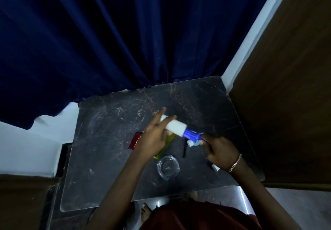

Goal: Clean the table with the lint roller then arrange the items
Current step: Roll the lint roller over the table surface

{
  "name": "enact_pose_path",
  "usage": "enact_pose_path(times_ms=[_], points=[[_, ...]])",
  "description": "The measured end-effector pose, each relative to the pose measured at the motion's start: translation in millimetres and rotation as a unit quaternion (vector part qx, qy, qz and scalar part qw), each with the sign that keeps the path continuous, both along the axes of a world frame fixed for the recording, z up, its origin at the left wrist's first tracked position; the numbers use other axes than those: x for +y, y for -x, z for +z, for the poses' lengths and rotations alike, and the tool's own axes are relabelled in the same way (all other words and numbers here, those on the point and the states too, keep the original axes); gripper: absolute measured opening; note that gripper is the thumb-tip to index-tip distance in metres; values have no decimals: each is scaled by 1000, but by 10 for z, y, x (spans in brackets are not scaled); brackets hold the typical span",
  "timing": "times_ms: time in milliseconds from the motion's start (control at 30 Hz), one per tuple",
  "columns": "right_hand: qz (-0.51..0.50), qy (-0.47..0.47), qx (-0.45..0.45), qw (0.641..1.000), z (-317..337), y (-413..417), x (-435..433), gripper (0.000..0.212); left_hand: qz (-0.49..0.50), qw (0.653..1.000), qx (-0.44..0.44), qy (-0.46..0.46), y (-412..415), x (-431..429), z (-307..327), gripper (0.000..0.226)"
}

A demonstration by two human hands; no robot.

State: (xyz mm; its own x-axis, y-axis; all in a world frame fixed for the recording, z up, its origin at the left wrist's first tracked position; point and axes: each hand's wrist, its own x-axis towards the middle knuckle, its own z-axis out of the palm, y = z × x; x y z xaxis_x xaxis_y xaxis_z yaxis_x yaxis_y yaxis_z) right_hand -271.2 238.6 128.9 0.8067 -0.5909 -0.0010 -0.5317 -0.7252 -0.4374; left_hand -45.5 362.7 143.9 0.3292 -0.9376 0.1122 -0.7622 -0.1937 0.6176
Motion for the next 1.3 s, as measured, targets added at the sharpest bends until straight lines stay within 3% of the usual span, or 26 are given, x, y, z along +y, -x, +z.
enact_pose_path(times_ms=[133, 600, 733, 833, 1000, 1300], points=[[-5, 1, 52, 999, -12, -141, 80, 26, -46, 999, -16, -5, 205, 25, -53, 54], [-37, -38, 8, 999, 5, -281, 242, 31, -71, 997, -5, -3, 195, 18, -20, 52], [-7, -105, -17, 994, -51, -282, 138, 28, -63, 998, 1, 4, 115, 9, -23, 51], [29, -132, 19, 991, -118, -276, 19, 32, -55, 998, 6, -1, -7, -24, -61, 53], [60, -98, 21, 993, -205, -293, -168, 32, -86, 996, 5, -11, -117, -227, -195, 54], [-80, -157, 30, 984, -799, -553, -979, 20, -29, 986, -56, -157, -460, -749, -551, 76]])
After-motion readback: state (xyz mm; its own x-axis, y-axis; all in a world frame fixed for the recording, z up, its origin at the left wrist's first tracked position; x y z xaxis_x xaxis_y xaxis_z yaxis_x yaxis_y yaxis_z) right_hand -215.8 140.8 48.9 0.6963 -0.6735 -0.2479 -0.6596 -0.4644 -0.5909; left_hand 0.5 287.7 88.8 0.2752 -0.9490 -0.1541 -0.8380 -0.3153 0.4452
